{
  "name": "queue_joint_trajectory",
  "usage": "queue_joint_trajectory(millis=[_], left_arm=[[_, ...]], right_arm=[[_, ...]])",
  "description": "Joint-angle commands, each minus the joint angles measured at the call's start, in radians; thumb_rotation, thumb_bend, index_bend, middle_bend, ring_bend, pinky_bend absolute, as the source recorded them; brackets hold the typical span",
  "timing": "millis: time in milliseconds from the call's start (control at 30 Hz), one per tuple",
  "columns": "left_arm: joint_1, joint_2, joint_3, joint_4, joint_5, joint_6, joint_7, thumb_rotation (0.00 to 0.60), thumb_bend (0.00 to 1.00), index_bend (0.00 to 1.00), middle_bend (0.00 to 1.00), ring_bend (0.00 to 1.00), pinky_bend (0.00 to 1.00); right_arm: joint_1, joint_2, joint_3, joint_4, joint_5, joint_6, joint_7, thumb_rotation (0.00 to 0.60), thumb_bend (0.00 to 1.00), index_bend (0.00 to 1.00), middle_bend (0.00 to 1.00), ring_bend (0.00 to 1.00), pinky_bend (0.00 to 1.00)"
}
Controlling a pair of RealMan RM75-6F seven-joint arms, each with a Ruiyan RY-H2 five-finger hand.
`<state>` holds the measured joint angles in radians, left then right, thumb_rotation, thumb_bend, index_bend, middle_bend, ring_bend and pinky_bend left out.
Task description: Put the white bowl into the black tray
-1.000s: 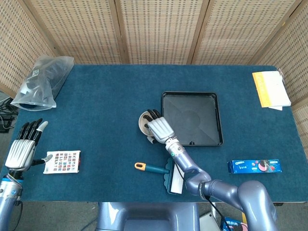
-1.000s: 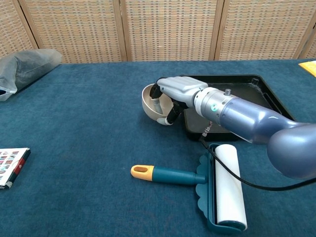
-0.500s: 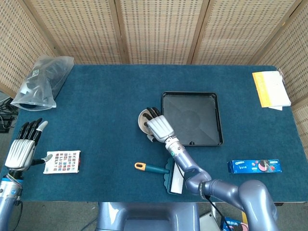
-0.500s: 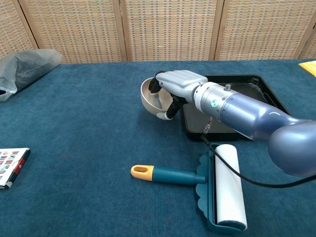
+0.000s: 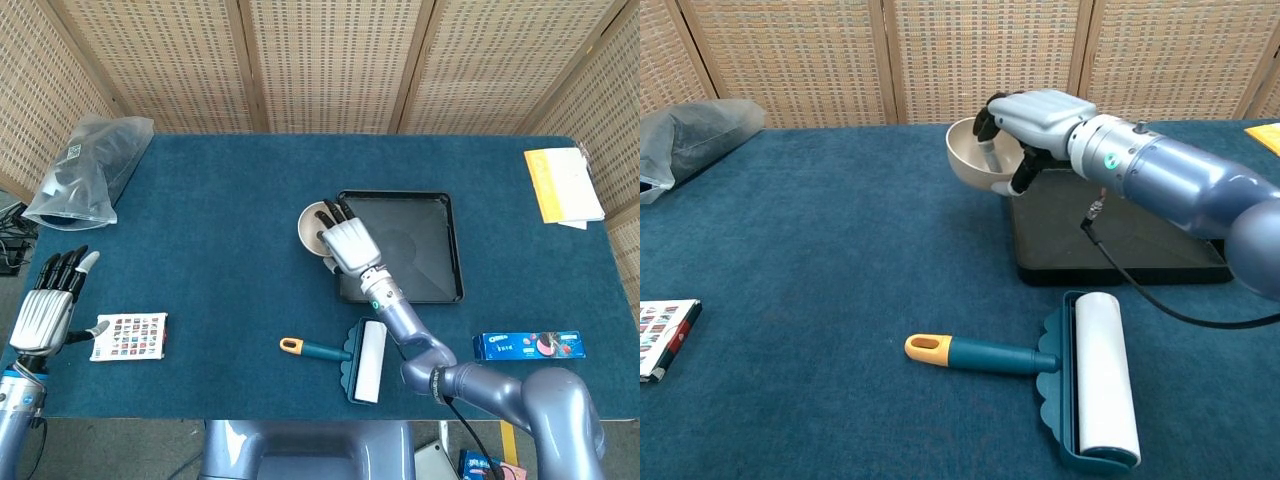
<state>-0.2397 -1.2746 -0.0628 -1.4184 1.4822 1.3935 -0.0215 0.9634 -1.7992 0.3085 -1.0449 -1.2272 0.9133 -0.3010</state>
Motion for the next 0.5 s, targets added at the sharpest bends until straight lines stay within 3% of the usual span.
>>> queue_joint_trajectory(millis=[33,500], left_arm=[[0.0,0.0,0.001,-0.002,0.003,0.001,0.004,0.6,0.06,0.0,0.0,0.0,0.0],[-0.001,-0.002,0.005,-0.011,0.014,0.003,0.021,0.6,0.06,0.0,0.0,0.0,0.0]], right_arm=[[-0.022,0.043,-0.004,-0.019,0.026,-0.002,-0.036,0.6,0.51,0.73,0.26,0.02,0.11],[-0.113,0.157,-0.056,-0.053,0.145,-0.04,-0.123,0.6,0.51,0.74,0.26,0.03,0.11]])
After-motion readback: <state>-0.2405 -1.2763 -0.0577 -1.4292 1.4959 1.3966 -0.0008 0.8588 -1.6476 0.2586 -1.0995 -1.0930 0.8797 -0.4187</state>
